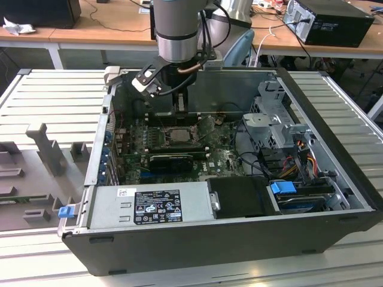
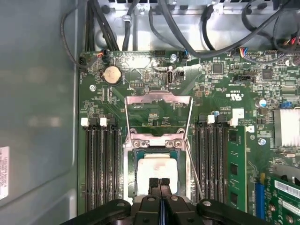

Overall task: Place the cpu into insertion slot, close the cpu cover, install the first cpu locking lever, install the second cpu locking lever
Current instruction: 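Close the cpu cover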

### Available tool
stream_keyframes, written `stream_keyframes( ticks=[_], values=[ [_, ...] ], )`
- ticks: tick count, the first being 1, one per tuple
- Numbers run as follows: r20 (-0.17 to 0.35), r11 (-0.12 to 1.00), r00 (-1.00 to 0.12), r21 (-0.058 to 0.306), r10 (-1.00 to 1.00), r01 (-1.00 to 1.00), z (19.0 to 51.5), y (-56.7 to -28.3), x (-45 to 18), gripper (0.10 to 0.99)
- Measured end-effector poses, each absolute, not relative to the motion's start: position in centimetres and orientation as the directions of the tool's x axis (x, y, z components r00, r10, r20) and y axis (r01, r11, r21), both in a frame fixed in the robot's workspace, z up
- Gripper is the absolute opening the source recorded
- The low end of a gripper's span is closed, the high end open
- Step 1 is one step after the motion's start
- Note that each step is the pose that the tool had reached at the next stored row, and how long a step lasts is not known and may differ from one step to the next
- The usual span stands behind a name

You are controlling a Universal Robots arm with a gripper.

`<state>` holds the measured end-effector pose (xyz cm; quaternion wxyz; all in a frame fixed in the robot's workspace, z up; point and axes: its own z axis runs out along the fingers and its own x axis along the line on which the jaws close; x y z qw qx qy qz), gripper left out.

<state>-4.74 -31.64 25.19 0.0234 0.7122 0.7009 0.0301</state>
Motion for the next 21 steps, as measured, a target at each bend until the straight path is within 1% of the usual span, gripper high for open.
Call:
stream_keyframes(
  ticks=[6, 12, 21],
  values=[
    [0.009, -0.017, 0.016, 0.065, 1.000, 0.998, 25.3, -31.6, -2.5, 0.106],
    [0.009, -0.016, 0.016, 0.065, 1.000, 0.998, 27.3, -31.6, -2.4, 0.106],
    [0.009, -0.017, 0.016, 0.057, 1.000, 0.998, 27.3, -31.6, 1.0, 0.106]
  ],
)
